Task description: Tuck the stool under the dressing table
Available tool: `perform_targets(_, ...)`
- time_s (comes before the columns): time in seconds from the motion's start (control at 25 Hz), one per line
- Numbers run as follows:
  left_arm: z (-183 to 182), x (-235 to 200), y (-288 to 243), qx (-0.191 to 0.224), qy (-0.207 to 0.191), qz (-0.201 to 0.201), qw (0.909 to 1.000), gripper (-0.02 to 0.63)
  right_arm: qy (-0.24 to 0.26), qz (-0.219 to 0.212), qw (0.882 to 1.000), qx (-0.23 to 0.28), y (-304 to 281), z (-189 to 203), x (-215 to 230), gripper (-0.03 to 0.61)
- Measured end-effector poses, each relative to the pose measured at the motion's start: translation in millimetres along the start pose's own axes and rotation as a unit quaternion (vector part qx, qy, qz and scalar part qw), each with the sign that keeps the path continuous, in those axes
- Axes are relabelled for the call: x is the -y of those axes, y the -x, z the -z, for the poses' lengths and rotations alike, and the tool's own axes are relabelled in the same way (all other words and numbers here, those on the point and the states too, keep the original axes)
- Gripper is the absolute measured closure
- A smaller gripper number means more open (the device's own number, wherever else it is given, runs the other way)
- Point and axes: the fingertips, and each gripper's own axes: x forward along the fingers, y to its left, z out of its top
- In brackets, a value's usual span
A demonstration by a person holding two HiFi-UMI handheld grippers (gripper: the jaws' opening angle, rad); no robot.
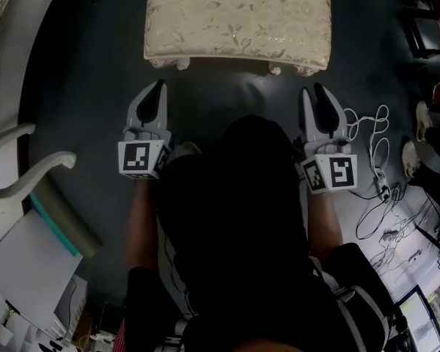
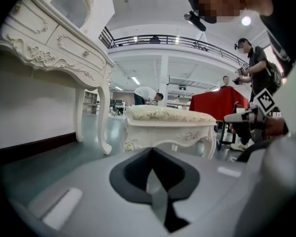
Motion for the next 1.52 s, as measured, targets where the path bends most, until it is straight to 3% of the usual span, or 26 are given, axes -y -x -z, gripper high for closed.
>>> perform_targets(0.36,-37,5,3,0.007,0.001,-0.029,0.9996,0.604,-0.01,-0.013,0.999,-0.028,-14,24,33,0.302)
perform_targets(0.52,-43,6,3,0.005,-0.003,-0.033,0.9994,0.604,-0.006,-0.014,0.999,-0.037,-21,37,44,0.273)
perform_targets(0.72,-34,-13,4,-0.002,-0.002,-0.047,0.9989,0.604,0.008,-0.029,0.996,-0.082,-43,75,50,0.222)
perform_targets(0.92,-6,-22,-7,-0.023,-0.011,-0.05,0.9984,0.603,0.018,-0.022,0.995,-0.095,-64,92,55,0.198)
perform_targets(1.0,8,-25,-11,-0.033,-0.002,-0.045,0.9984,0.523,0.017,-0.018,0.995,-0.093,-71,95,56,0.198)
perform_targets(1.52,39,-29,-47,-0.045,0.006,-0.011,0.9989,0.283,0.017,-0.012,0.995,-0.096,-107,98,61,0.218)
